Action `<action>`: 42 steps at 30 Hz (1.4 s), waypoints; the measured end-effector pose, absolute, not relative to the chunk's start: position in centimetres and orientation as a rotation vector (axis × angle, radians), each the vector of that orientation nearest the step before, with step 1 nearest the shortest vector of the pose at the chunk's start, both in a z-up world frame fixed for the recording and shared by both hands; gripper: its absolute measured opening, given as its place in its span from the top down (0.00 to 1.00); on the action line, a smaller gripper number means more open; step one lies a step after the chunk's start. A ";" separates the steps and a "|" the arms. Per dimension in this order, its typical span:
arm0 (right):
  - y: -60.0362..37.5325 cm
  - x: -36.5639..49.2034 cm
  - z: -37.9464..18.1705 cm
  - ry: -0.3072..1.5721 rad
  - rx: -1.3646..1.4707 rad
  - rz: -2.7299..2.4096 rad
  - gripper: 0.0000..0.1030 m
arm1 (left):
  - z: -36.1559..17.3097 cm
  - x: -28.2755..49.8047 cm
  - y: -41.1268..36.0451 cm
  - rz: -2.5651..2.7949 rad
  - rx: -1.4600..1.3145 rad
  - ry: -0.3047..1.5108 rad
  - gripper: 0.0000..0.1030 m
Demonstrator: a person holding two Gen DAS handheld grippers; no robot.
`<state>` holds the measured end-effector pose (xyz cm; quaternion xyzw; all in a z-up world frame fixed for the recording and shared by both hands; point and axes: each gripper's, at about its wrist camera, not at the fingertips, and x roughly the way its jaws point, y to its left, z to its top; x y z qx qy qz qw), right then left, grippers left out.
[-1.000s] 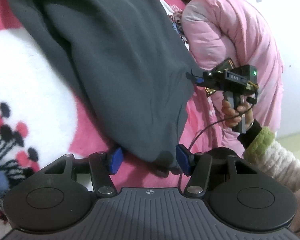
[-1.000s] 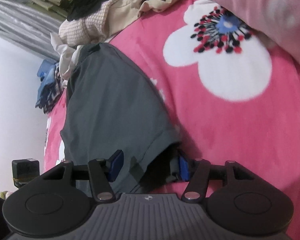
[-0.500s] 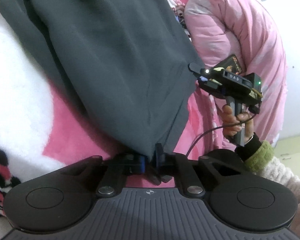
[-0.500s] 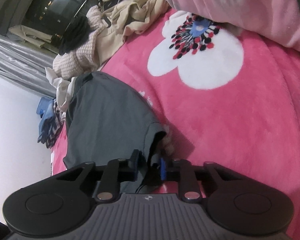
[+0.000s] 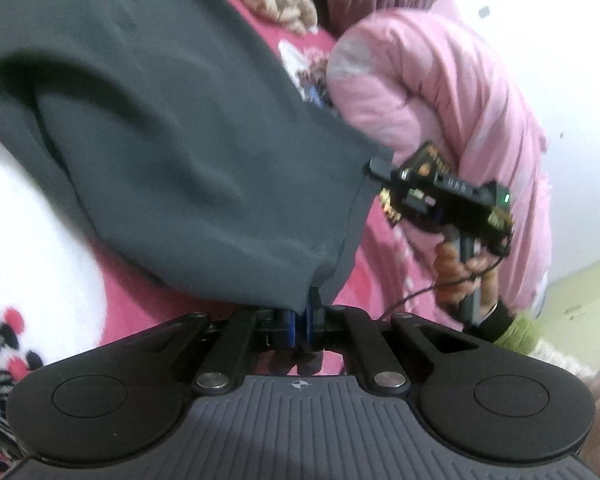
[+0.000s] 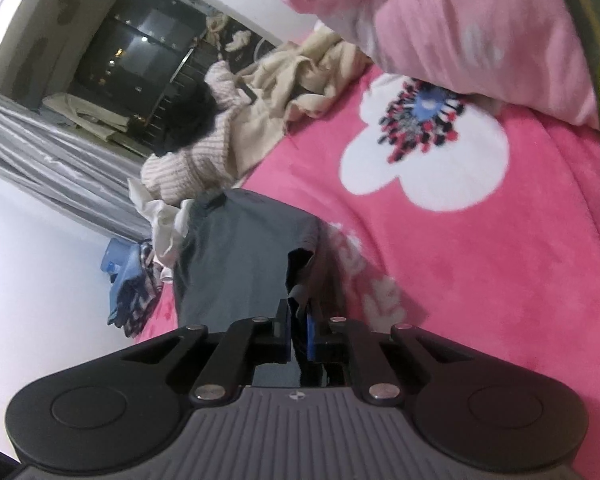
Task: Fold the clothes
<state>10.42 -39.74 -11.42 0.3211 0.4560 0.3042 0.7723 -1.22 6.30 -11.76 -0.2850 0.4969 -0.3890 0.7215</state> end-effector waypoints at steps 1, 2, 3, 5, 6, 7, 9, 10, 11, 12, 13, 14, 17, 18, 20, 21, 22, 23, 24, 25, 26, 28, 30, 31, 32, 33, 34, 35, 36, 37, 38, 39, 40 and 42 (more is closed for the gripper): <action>-39.6 10.4 -11.3 0.986 0.696 0.660 0.92 | -11.6 -1.1 6.6 -0.858 -0.647 1.086 0.98; -39.4 10.4 -11.3 0.983 0.696 0.660 0.92 | -11.6 -1.0 6.7 -0.853 -0.663 1.076 0.98; -39.3 10.4 -11.2 0.981 0.695 0.660 0.92 | -11.7 -0.9 6.8 -0.851 -0.674 1.072 0.98; -39.0 10.4 -11.1 0.975 0.697 0.661 0.92 | -11.9 -1.0 7.1 -0.848 -0.690 1.062 0.98; -39.1 10.4 -11.1 0.972 0.701 0.660 0.92 | -11.9 -1.0 7.2 -0.846 -0.696 1.056 0.98; -39.0 10.4 -11.1 0.969 0.704 0.659 0.92 | -11.9 -1.1 7.4 -0.847 -0.700 1.050 0.98; -38.8 10.3 -10.9 0.961 0.704 0.656 0.92 | -11.8 -1.2 7.9 -0.848 -0.710 1.038 0.98; -38.8 10.3 -10.8 0.959 0.705 0.656 0.92 | -11.8 -1.3 8.1 -0.847 -0.718 1.033 0.98; -38.7 10.3 -10.8 0.955 0.708 0.655 0.92 | -11.8 -1.3 8.4 -0.845 -0.726 1.028 0.98; -38.6 10.3 -10.7 0.950 0.714 0.657 0.92 | -11.7 -1.3 8.7 -0.844 -0.734 1.023 0.98; -38.6 10.3 -10.6 0.944 0.722 0.660 0.93 | -11.7 -1.3 9.0 -0.841 -0.745 1.015 0.98; -38.5 10.3 -10.5 0.937 0.730 0.663 0.94 | -11.6 -1.2 9.4 -0.839 -0.756 1.007 0.98; -38.1 10.6 -10.1 0.918 0.743 0.674 0.94 | -11.3 -0.9 10.2 -0.830 -0.796 0.983 0.98; -38.0 10.7 -9.9 0.914 0.744 0.676 0.94 | -11.3 -0.8 10.5 -0.825 -0.810 0.975 0.98; -37.6 10.9 -9.7 0.904 0.755 0.685 0.94 | -11.1 -0.5 11.1 -0.811 -0.838 0.960 0.98; -37.5 11.1 -9.7 0.899 0.759 0.688 0.94 | -11.1 -0.5 11.3 -0.802 -0.850 0.954 0.98; -37.3 11.2 -9.6 0.894 0.766 0.693 0.94 | -11.0 -0.4 11.6 -0.795 -0.863 0.946 0.98; -37.1 11.3 -9.5 0.888 0.772 0.698 0.94 | -10.8 -0.3 11.9 -0.792 -0.875 0.936 0.98; -36.9 11.4 -9.3 0.882 0.777 0.703 0.94 | -10.7 -0.2 12.0 -0.785 -0.884 0.926 0.98; -36.7 11.5 -9.2 0.876 0.783 0.708 0.94 | -10.5 -0.1 12.2 -0.774 -0.893 0.914 0.98; -36.5 11.7 -9.0 0.869 0.789 0.713 0.94 | -10.3 0.0 12.5 -0.769 -0.902 0.902 0.98; -36.1 12.0 -8.7 0.856 0.795 0.723 0.94 | -9.9 0.3 13.1 -0.759 -0.918 0.877 0.98; -35.7 12.5 -8.4 0.843 0.801 0.734 0.94 | -9.4 0.6 13.6 -0.747 -0.932 0.851 0.98; -35.5 12.7 -8.2 0.835 0.806 0.740 0.94 | -9.2 0.7 13.9 -0.741 -0.939 0.838 0.98; -35.2 13.0 -8.1 0.827 0.811 0.747 0.94 | -9.0 0.9 14.2 -0.734 -0.943 0.824 0.98; -34.9 13.3 -7.9 0.818 0.815 0.757 0.95 | -8.7 1.0 14.5 -0.728 -0.945 0.811 0.98; -34.5 13.7 -7.7 0.808 0.817 0.768 0.95 | -8.5 1.2 14.8 -0.721 -0.947 0.797 0.98; -34.0 14.1 -7.4 0.801 0.815 0.778 0.95 | -8.2 1.4 15.2 -0.711 -0.948 0.779 0.98; -33.4 14.6 -7.1 0.793 0.812 0.790 0.95 | -7.9 1.6 15.6 -0.703 -0.952 0.764 0.98; -32.9 15.1 -6.9 0.786 0.809 0.801 0.95 | -7.7 1.8 16.1 -0.695 -0.956 0.748 0.98; -32.3 15.7 -6.6 0.779 0.806 0.816 0.95 | -7.4 2.0 16.6 -0.685 -0.963 0.733 0.98; -31.5 16.4 -6.3 0.772 0.805 0.833 0.95 | -7.2 2.3 17.1 -0.674 -0.967 0.718 0.98; -30.8 17.1 -6.0 0.765 0.802 0.846 0.95 | -7.0 2.6 17.6 -0.661 -0.971 0.703 0.98; -29.1 18.7 -5.5 0.753 0.794 0.871 0.95 | -6.7 3.1 18.8 -0.633 -0.981 0.675 0.98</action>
